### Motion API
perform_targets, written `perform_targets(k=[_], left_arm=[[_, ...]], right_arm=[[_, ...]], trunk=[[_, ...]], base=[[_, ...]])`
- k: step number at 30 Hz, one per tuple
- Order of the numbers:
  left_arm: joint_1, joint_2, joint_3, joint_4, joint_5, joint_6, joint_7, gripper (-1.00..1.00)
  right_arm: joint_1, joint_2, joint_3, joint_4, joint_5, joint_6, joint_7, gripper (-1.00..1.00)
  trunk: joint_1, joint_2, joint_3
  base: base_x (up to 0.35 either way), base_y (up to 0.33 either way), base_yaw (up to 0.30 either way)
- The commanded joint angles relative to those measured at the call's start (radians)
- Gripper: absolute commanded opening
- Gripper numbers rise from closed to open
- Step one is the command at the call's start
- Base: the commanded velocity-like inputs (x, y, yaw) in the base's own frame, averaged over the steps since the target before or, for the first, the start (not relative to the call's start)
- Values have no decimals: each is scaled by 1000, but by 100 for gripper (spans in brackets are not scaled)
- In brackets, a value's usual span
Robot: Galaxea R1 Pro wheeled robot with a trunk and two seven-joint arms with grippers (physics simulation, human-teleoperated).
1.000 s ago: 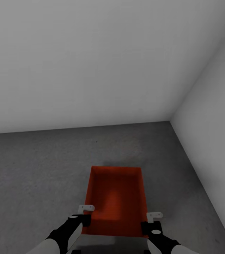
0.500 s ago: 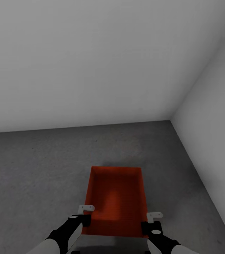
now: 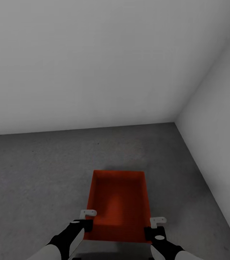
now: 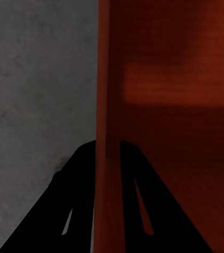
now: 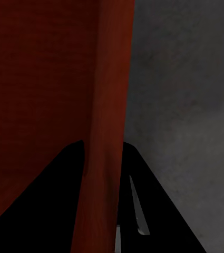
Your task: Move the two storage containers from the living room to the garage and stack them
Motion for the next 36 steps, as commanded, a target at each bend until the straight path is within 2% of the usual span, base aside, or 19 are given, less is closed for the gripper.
perform_targets(k=[1, 29, 36], left_arm=[[0, 2, -35, -6, 12, 4, 12, -100], [0, 2, -35, -5, 12, 3, 12, -100], [0, 2, -35, -5, 12, 4, 13, -100]], right_arm=[[0, -15, -3, 8, -30, 16, -5, -100], [0, -15, -3, 8, -30, 17, -5, -100], [0, -15, -4, 8, -30, 16, -5, -100]], trunk=[[4, -8, -4], [111, -204, -92], [111, -204, -92]], base=[[0, 0, 0], [0, 0, 0], [0, 0, 0]])
